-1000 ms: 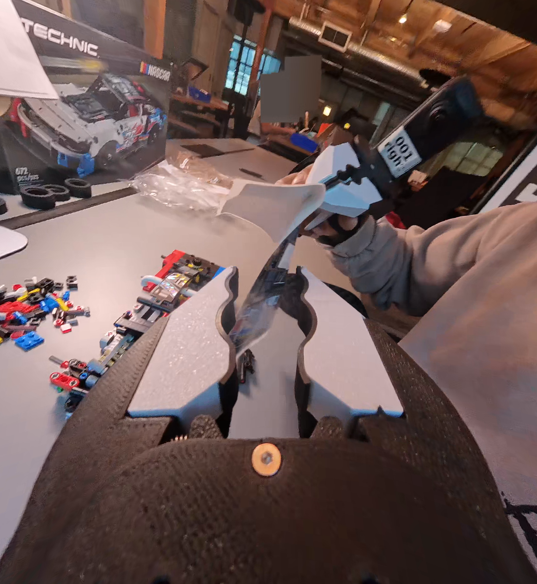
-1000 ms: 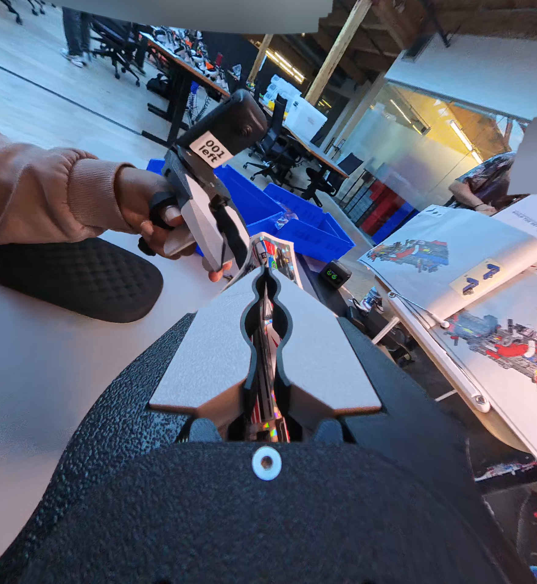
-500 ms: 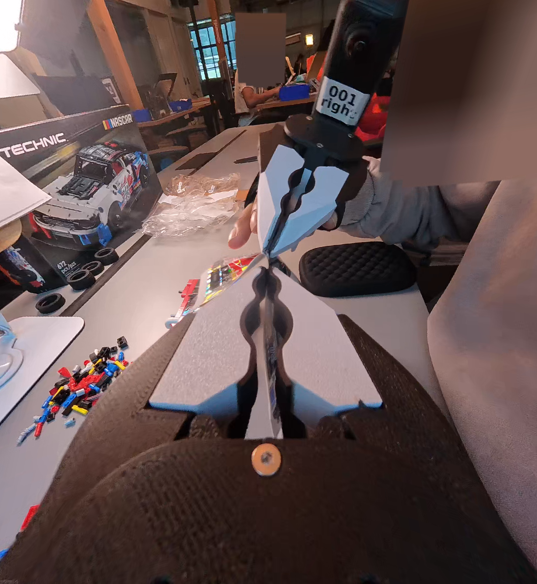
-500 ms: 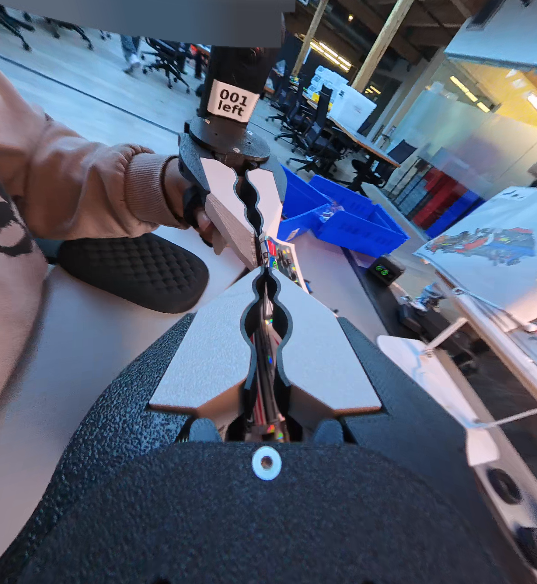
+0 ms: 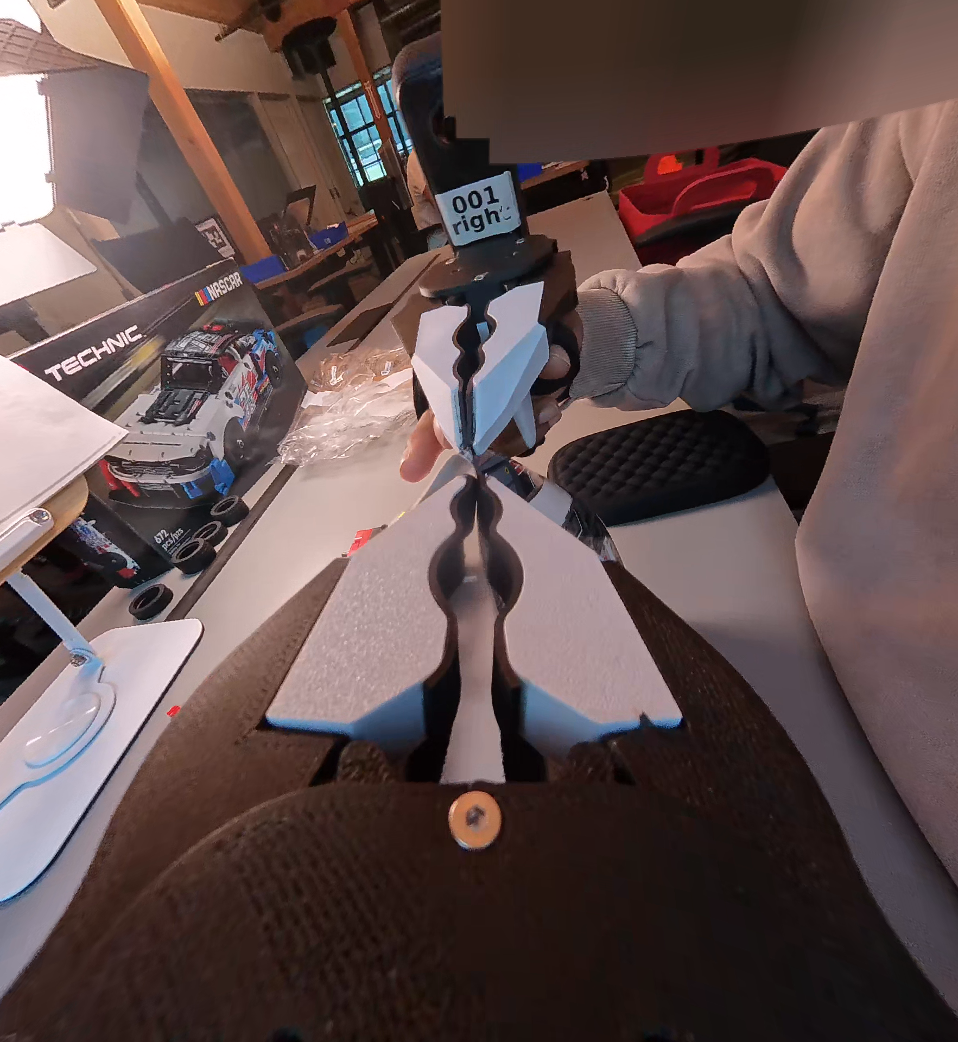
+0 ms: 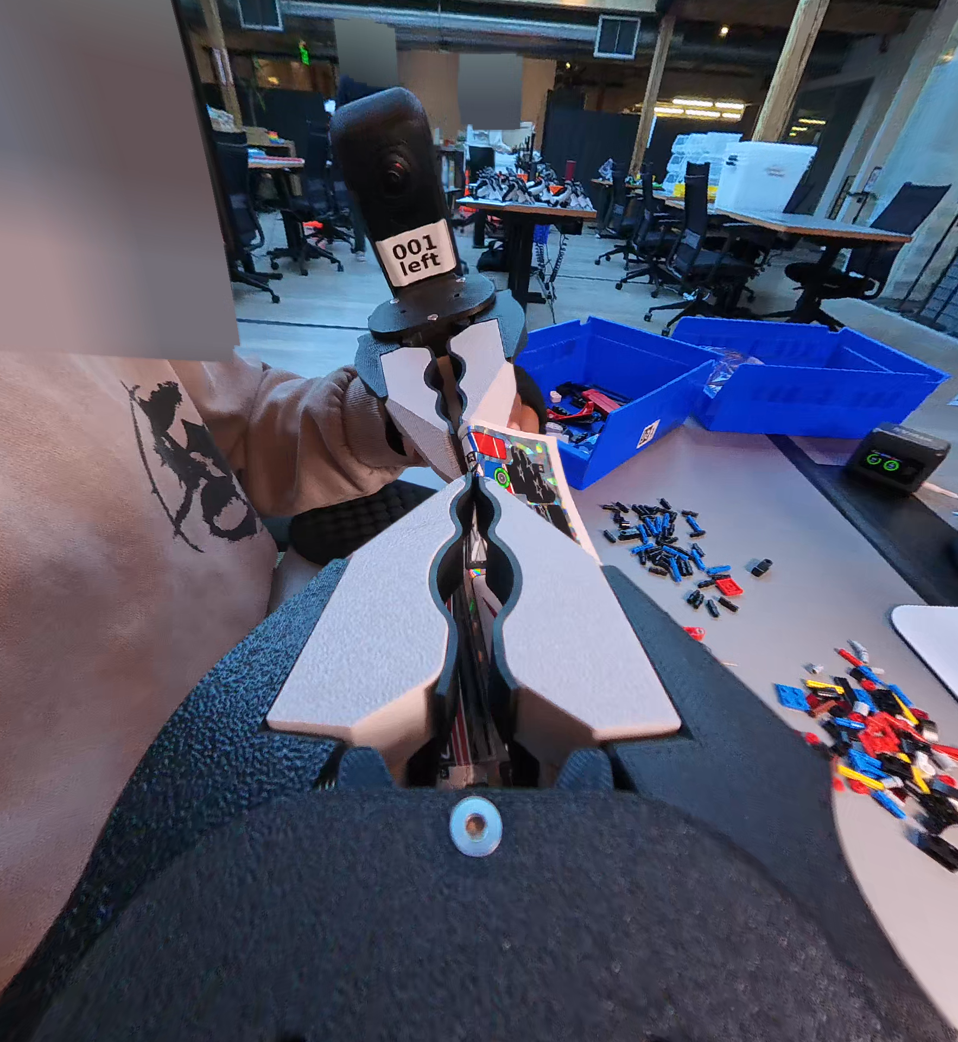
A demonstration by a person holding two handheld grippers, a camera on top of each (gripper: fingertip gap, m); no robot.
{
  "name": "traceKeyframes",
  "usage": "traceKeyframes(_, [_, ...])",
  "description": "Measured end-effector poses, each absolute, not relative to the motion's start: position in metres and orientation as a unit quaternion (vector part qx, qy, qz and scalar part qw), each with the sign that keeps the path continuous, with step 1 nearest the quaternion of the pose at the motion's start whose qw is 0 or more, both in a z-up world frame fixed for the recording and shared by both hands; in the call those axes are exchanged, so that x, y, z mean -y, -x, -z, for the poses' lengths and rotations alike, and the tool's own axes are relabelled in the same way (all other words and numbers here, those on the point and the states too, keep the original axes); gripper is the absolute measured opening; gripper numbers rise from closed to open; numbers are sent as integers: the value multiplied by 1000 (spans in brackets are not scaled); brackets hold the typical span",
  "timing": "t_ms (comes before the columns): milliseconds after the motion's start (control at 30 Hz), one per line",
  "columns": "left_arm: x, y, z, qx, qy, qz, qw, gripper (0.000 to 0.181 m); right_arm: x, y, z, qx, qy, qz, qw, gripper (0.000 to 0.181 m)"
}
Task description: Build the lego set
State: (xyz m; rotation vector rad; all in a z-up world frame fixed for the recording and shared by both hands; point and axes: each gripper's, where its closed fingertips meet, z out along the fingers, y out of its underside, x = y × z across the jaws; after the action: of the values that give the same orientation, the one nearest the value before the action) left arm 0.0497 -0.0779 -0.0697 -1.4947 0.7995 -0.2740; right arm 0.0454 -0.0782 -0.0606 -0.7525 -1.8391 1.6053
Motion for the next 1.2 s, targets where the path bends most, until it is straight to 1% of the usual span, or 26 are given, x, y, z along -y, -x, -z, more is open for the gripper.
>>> traceKeyframes(233, [86,-60,70,-388,628,116,664,0,86,-55,60,701,267,-613,249,0])
traceKeyframes(367, [88,-61,71,-399,613,96,675,0,87,-56,60,722,249,-574,295,0])
traceKeyframes(467, [89,-59,72,-403,607,80,680,0,87,-55,63,746,228,-515,355,4])
traceKeyframes(567, [89,-58,74,-405,603,66,684,0,88,-53,65,762,209,-464,400,3])
traceKeyframes(700, [87,-56,79,-412,605,45,680,0,87,-52,71,776,200,-424,421,0])
traceKeyframes(800, [86,-54,81,-407,610,36,679,0,87,-50,73,779,208,-421,416,0])
traceKeyframes(900, [84,-53,79,-370,630,76,679,0,85,-48,73,771,213,-428,421,0])
traceKeyframes(967, [85,-56,78,-340,645,130,672,11,85,-46,73,768,205,-411,445,0])
traceKeyframes(1000, [84,-57,79,-328,654,149,665,14,84,-45,73,769,198,-397,460,0])
traceKeyframes(1067, [82,-56,79,-309,661,164,664,13,85,-44,73,769,181,-376,485,0])
traceKeyframes(1200, [80,-53,82,-295,666,179,662,1,86,-43,78,774,156,-338,512,0])
